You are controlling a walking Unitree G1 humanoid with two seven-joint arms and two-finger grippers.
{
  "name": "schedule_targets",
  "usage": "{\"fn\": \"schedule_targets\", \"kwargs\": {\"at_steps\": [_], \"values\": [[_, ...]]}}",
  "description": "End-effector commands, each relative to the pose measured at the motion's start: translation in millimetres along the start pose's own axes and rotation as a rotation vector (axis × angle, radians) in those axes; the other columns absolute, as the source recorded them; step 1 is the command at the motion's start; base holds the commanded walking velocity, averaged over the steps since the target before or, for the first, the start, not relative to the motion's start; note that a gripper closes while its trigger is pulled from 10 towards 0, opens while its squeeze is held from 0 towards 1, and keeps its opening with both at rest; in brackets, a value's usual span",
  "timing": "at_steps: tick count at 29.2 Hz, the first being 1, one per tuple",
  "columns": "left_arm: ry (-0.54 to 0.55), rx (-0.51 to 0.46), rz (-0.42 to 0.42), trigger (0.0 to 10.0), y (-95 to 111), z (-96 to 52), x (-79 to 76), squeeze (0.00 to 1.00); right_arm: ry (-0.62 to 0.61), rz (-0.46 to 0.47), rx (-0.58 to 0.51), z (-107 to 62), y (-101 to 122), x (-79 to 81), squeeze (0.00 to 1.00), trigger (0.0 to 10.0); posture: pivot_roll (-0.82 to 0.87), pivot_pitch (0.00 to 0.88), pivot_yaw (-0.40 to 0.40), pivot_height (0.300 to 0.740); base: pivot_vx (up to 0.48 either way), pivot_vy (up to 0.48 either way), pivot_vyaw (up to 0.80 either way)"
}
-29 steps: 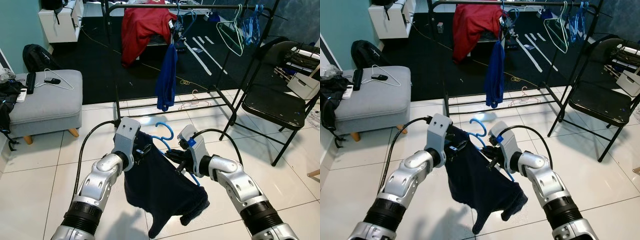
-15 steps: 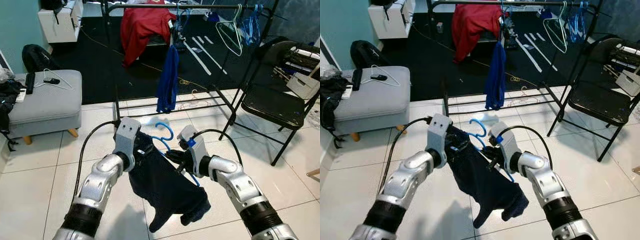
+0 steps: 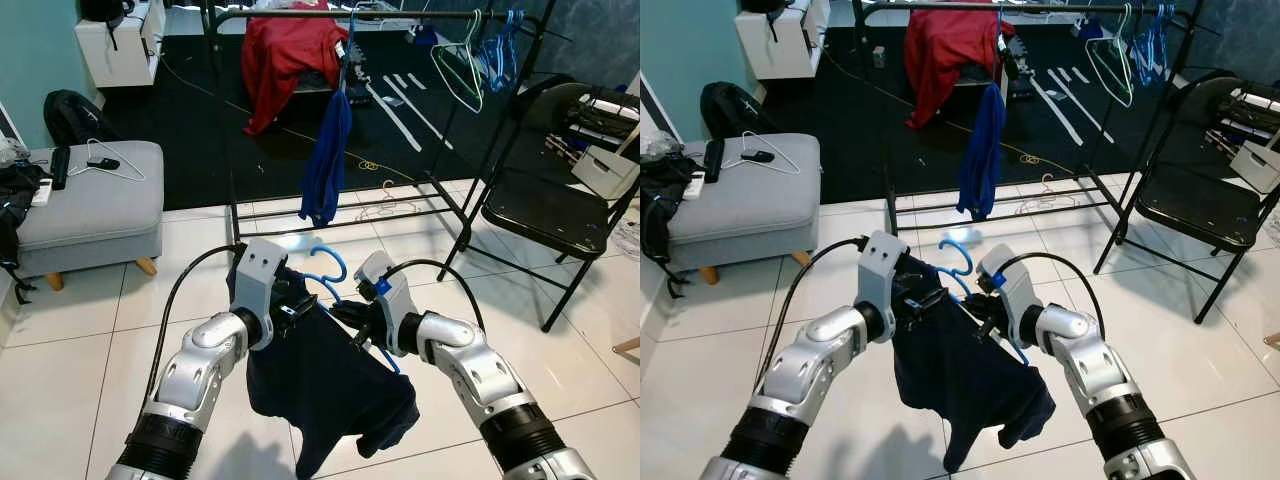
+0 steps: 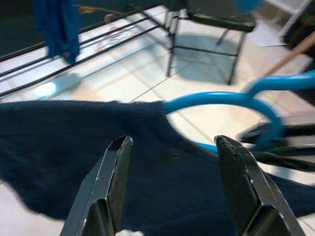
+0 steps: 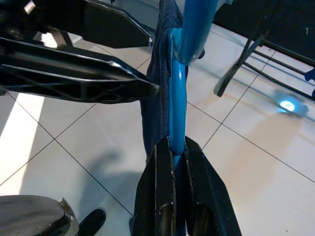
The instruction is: Hang hanger
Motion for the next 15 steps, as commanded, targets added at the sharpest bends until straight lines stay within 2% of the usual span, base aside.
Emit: {"fn": "schedule_targets", "kwargs": {"at_steps": [1,6,15], "values": [[0.029,0.007,0.008,10.0,-2.4,4.0,0.2,0.00,0.000,-0.006,-0.004,-0.8,0.6,0.0,0.00,10.0,-0.06,0.054,-0.040,0.740,0.000,0.000,0.00],[0.108,-0.001,0.025,10.0,3.1,7.4,8.1,0.00,0.000,-0.005,-0.003,-1.1,0.8,-0.2,0.00,10.0,-0.06,0.062,-0.040,0.740,0.000,0.000,0.00],[0.114,-0.003,0.021,10.0,4.8,7.3,9.8,0.00,-0.001,-0.004,-0.005,-0.7,1.6,-0.2,0.00,10.0,-0.06,0.069,-0.038,0.740,0.000,0.000,0.00]]}}
Point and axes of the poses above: a point about 5 cm out from each wrist's last joint towards the gripper, its own z axis pointing out of the wrist towards the gripper, its own y axis along the axis of the wrist's last joint, x = y × z, the point moved 2 cm from there along z, pointing out of the wrist towards the gripper, and after that the axes turned 10 degrees about -z, right-handed, at the moved point
